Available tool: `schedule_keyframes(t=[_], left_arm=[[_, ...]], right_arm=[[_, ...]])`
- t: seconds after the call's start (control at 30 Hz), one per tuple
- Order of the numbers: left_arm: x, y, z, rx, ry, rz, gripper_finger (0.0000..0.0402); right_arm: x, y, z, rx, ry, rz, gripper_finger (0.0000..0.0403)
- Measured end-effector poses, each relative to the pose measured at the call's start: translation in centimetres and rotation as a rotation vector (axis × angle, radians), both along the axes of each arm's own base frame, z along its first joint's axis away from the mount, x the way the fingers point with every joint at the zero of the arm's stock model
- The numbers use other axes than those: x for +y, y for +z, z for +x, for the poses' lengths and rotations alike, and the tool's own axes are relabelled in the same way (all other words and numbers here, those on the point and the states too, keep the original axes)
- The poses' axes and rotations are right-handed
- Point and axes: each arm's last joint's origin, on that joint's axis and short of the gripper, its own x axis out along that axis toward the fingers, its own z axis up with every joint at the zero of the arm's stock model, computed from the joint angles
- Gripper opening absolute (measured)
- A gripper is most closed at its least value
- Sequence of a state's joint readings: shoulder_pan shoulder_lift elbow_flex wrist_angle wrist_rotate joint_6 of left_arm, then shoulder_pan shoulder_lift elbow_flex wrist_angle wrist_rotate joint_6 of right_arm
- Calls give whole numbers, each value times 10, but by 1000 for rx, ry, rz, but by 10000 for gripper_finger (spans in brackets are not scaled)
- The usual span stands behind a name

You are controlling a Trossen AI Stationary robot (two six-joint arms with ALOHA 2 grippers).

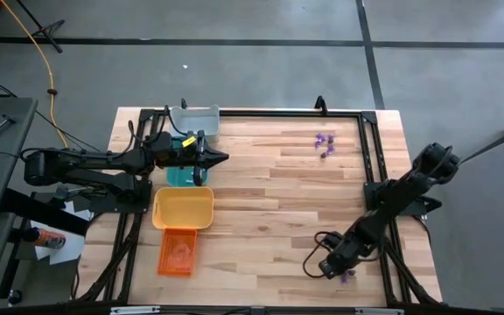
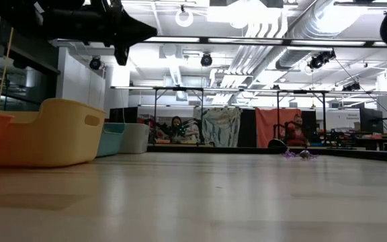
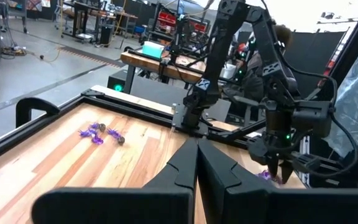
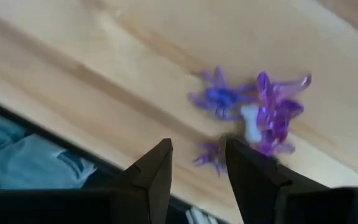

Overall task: Sort Halloween decoration
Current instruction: Put the white bone toy in the green bin

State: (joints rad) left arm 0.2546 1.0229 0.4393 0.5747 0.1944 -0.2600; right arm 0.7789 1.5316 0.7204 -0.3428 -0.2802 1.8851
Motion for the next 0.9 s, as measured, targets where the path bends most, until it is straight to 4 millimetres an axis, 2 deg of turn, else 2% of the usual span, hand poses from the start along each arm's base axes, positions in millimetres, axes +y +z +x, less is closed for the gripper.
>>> schedule_keyframes(t=[0.27,0.6,0.9], left_arm=[[0,-1,0,5,2,-2,0],[0,0,0,3,3,-27,0],[0,-1,0,6,4,-28,0]], right_arm=[[0,-10,1,29,4,-36,146],[0,-2,1,-10,85,17,146],[-6,-4,-5,49,89,-48,146]])
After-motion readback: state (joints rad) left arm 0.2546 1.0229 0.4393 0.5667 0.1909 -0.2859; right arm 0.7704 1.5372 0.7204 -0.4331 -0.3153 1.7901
